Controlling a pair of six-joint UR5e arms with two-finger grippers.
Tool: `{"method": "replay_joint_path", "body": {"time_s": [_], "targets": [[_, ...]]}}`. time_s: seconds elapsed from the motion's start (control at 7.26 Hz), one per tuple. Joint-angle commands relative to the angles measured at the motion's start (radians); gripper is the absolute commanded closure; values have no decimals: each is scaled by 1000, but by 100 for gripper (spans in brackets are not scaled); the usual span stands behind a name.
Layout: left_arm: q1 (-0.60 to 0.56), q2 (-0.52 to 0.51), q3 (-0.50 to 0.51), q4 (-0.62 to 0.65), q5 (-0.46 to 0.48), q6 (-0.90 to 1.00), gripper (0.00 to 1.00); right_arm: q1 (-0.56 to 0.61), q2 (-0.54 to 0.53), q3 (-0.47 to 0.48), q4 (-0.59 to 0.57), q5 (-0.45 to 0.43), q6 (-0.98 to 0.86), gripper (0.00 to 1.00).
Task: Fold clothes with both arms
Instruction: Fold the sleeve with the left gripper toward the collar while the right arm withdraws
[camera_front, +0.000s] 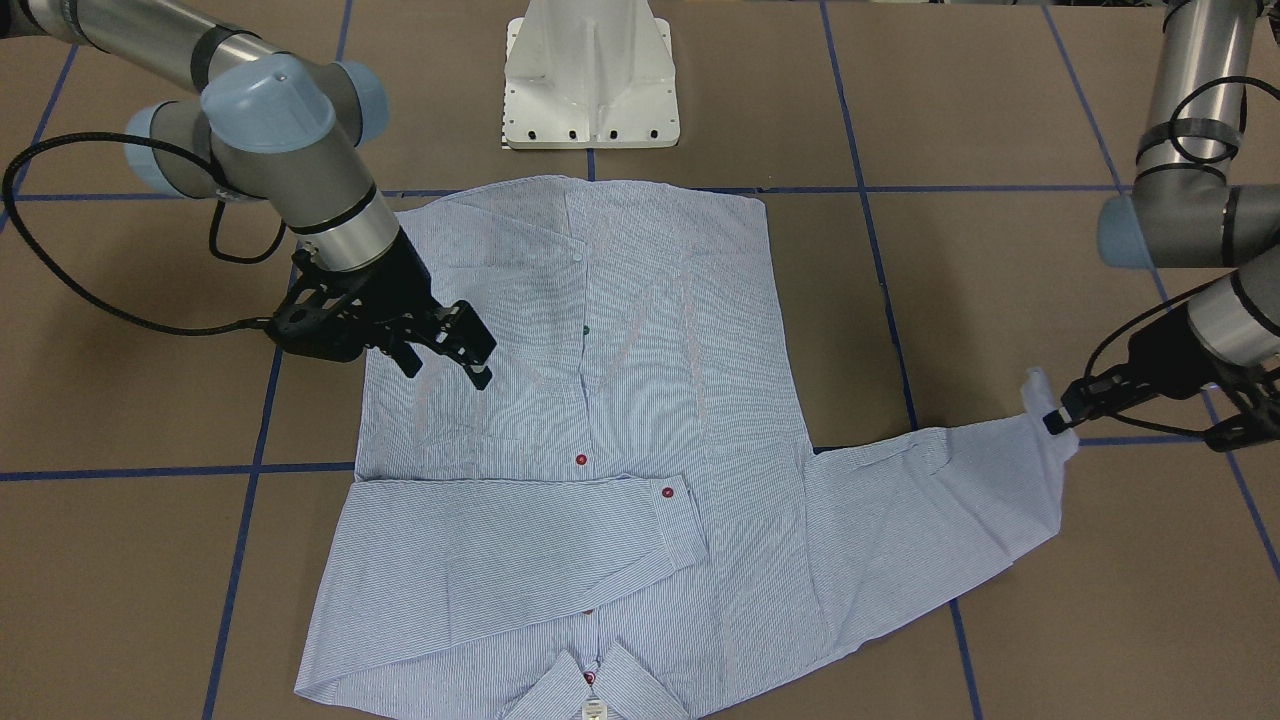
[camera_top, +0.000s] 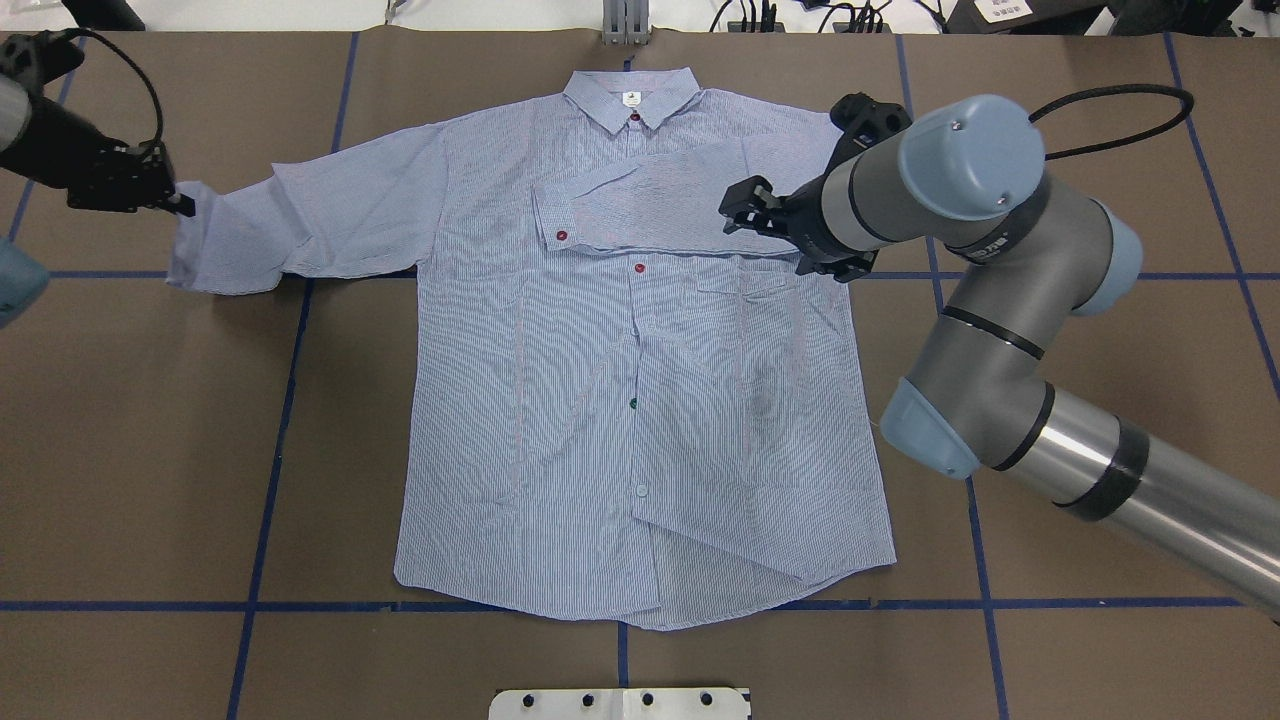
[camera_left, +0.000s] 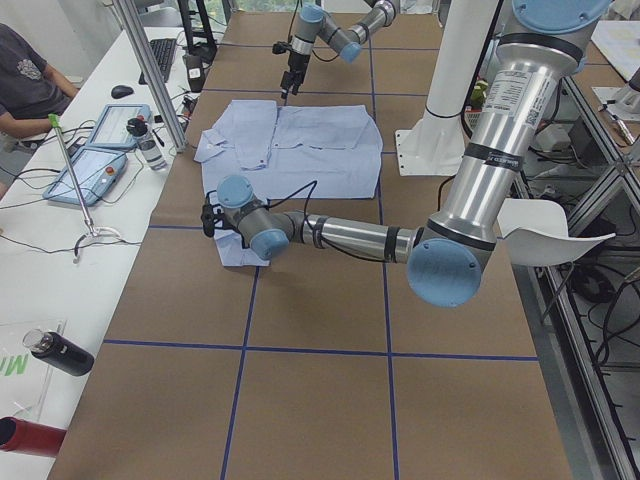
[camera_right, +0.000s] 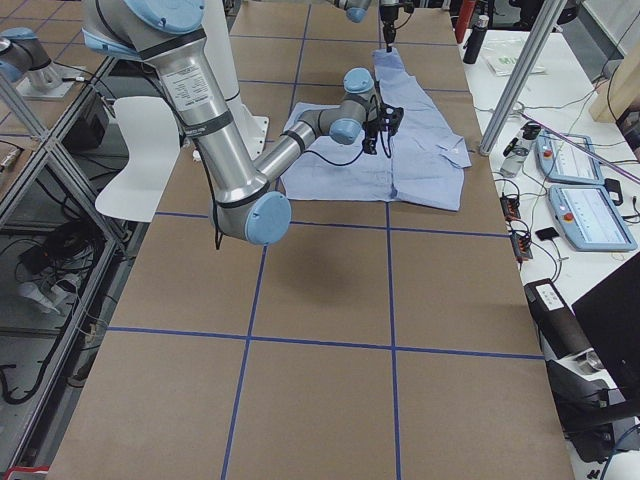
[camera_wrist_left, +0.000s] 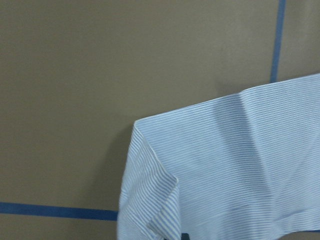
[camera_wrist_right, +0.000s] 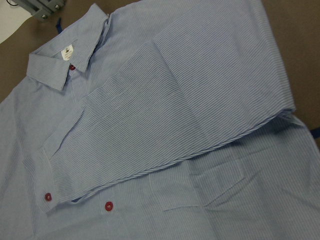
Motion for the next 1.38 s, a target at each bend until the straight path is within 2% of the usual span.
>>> {"method": "replay_joint_path", "body": {"time_s": [0.0,0.14,0.28,0.55,1.1,1.24], "targets": [[167,-174,-25,2,110,-338,100,111,-126,32,5,99,-158,0],[218,-249,-17,13,155,-432,100,176,-181,31,8,159,-268,0],[278,-349,1,63,221,-515,100,202,-215,32,8,178,-319,0],[347,-579,183,94,304,-636,100,207,-258,44,11,172,-331,0],[372,-727,314,91,387,-705,100,205,-265,49,17,166,-328,0],[376,-735,316,90,387,-722,100,205,-265,47,17,166,-328,0]]}}
